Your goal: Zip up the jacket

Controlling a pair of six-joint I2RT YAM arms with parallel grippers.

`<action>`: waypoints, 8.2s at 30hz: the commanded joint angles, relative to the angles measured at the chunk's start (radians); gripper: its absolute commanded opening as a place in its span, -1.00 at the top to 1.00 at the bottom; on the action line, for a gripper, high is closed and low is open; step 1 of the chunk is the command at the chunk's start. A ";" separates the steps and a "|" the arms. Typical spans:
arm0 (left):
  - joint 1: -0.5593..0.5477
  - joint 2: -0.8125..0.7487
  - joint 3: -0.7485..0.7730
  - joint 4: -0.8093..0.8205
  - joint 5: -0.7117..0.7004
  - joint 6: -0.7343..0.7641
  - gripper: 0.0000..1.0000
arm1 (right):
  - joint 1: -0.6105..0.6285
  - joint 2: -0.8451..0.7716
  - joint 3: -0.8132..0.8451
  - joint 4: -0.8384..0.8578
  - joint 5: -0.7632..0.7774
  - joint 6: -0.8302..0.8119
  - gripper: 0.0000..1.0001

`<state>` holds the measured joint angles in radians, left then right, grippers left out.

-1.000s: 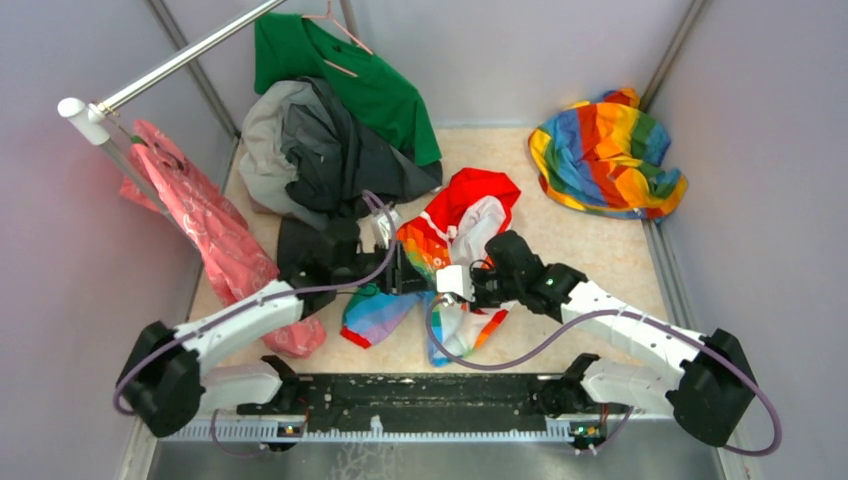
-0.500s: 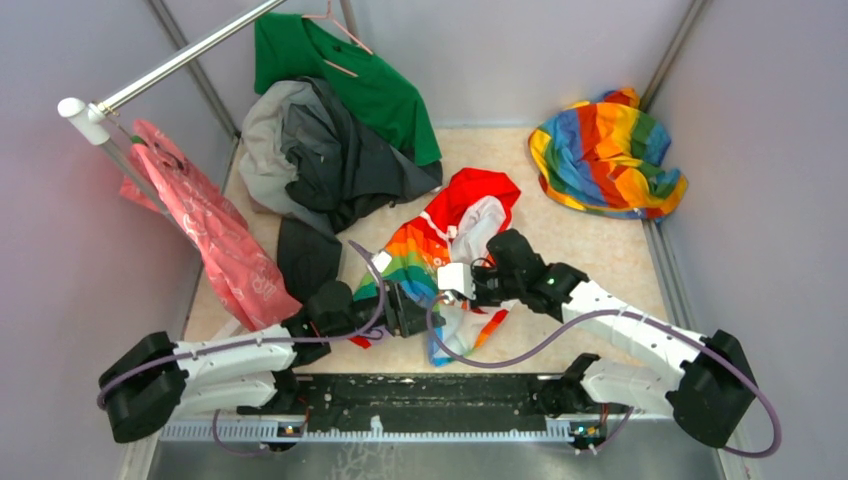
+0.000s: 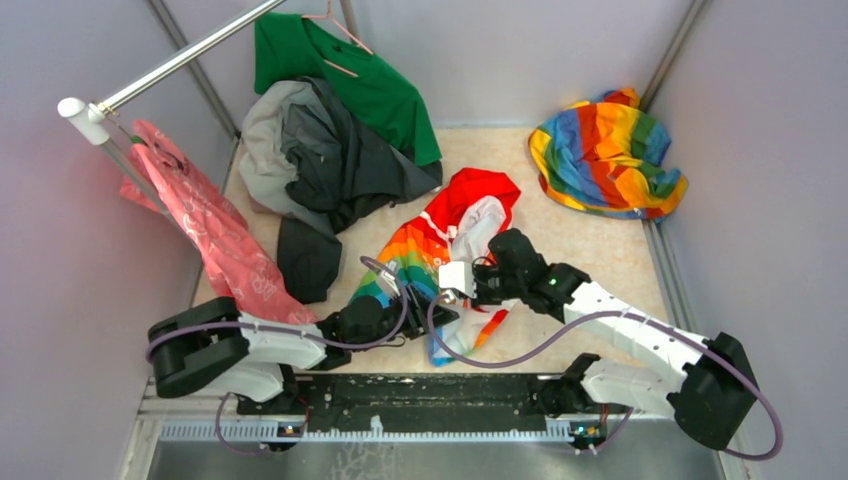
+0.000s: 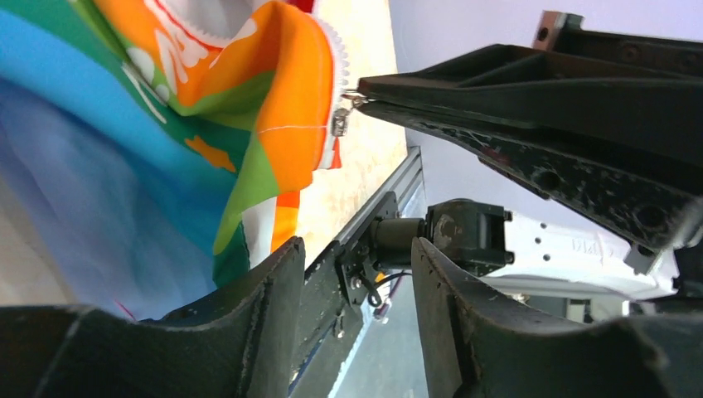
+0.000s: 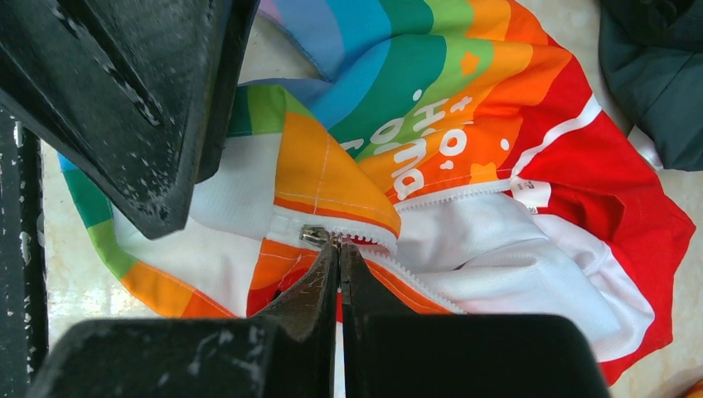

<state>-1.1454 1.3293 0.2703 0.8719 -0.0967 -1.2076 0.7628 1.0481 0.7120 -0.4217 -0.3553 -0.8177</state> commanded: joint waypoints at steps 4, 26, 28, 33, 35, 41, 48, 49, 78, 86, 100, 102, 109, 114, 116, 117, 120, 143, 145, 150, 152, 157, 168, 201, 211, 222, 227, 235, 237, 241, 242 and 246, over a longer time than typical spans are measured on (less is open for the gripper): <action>-0.029 0.161 0.019 0.231 -0.088 -0.117 -0.21 | -0.005 -0.030 0.020 0.035 -0.002 -0.001 1.00; 0.010 0.414 0.030 0.573 -0.101 -0.130 0.23 | -0.005 -0.027 0.027 0.015 -0.023 -0.007 1.00; 0.019 0.420 0.037 0.560 -0.083 -0.127 0.35 | -0.005 -0.026 0.029 0.015 -0.024 -0.008 1.00; 0.031 0.454 0.043 0.571 -0.044 -0.134 0.54 | -0.005 -0.025 0.029 0.014 -0.022 -0.008 1.00; 0.036 0.469 0.039 0.592 -0.035 -0.133 0.56 | -0.005 -0.024 0.029 0.014 -0.021 -0.009 1.00; 0.054 0.510 0.034 0.647 -0.002 -0.132 0.71 | -0.007 -0.025 0.033 0.012 -0.016 -0.009 1.00; 0.059 0.536 0.019 0.697 0.002 -0.126 0.33 | -0.012 -0.023 0.036 0.006 -0.022 -0.011 1.00; 0.058 0.534 0.017 0.698 -0.002 -0.124 0.27 | -0.011 -0.023 0.037 0.005 -0.023 -0.012 1.00; 0.108 0.580 -0.004 0.920 0.055 -0.090 0.23 | -0.012 -0.011 0.030 0.007 -0.001 -0.020 1.00; 0.110 0.515 -0.025 0.920 0.120 -0.019 0.06 | -0.013 -0.013 0.030 0.009 0.006 -0.018 1.00; 0.137 0.536 0.022 0.920 0.157 -0.105 0.01 | -0.013 -0.016 0.031 0.008 -0.003 -0.015 1.00; 0.143 0.533 0.033 0.921 0.168 -0.108 0.12 | -0.013 -0.015 0.030 0.009 -0.002 -0.016 1.00; 0.166 0.538 0.051 0.921 0.200 -0.120 0.36 | -0.013 -0.013 0.030 0.009 -0.002 -0.016 1.00; 0.169 0.556 0.052 0.920 0.211 -0.140 0.83 | -0.014 -0.014 0.029 0.011 0.008 -0.016 1.00; 0.170 0.556 0.046 0.920 0.215 -0.135 1.00 | -0.014 -0.016 0.030 0.017 0.027 -0.013 1.00; 0.170 0.556 0.041 0.921 0.213 -0.132 1.00 | -0.014 -0.017 0.031 0.022 0.040 -0.012 1.00; 0.171 0.558 0.022 0.920 0.201 -0.130 1.00 | -0.017 -0.028 0.039 0.029 0.079 -0.013 1.00; 0.169 0.551 -0.045 0.912 0.219 -0.159 1.00 | -0.061 -0.060 0.086 0.077 0.257 -0.061 1.00; 0.165 0.523 -0.052 0.898 0.234 -0.157 1.00 | -0.076 -0.051 0.105 0.074 0.258 -0.062 1.00; 0.144 0.407 -0.077 0.795 0.253 -0.132 1.00 | -0.102 -0.016 0.162 0.064 0.266 -0.070 1.00; 0.134 0.351 -0.088 0.735 0.255 -0.118 1.00 | -0.113 -0.004 0.191 0.053 0.255 -0.072 1.00; 0.111 0.205 -0.108 0.521 0.260 -0.082 1.00 | -0.124 0.026 0.250 0.027 0.237 -0.079 1.00; 0.070 0.019 -0.130 0.215 0.266 -0.020 1.00 | -0.135 0.099 0.354 0.019 0.240 -0.109 1.00; 0.063 -0.782 -0.119 -0.503 0.063 0.414 -0.65 | -0.178 0.143 0.441 -0.085 0.075 -0.110 1.00; 0.072 -0.334 0.127 -0.251 0.005 0.769 -0.97 | -0.184 0.138 0.443 -0.120 0.034 -0.110 1.00; 0.257 0.087 0.274 0.035 0.253 0.662 -0.80 | -0.191 0.140 0.447 -0.129 0.024 -0.110 1.00; 0.260 0.170 0.330 0.033 0.278 0.619 -0.62 | -0.191 0.145 0.448 -0.125 0.032 -0.108 1.00; 0.267 0.235 0.383 -0.011 0.317 0.585 -0.12 | -0.191 0.149 0.455 -0.125 0.038 -0.107 1.00; 0.273 0.250 0.392 -0.032 0.332 0.570 0.19 | -0.191 0.148 0.458 -0.125 0.046 -0.106 1.00; 0.281 0.253 0.382 -0.039 0.358 0.545 0.75 | -0.191 0.154 0.460 -0.105 0.085 -0.106 1.00; 0.283 0.254 0.377 -0.040 0.368 0.541 0.84 | -0.191 0.155 0.462 -0.097 0.102 -0.106 1.00; 0.286 0.255 0.355 -0.038 0.422 0.512 1.00 | -0.192 0.175 0.487 -0.065 0.173 -0.103 1.00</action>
<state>-0.8646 1.5784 0.6392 0.8307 0.2474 -0.6594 0.5793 1.2205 1.1175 -0.5690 -0.2596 -0.9230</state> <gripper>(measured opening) 0.018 0.008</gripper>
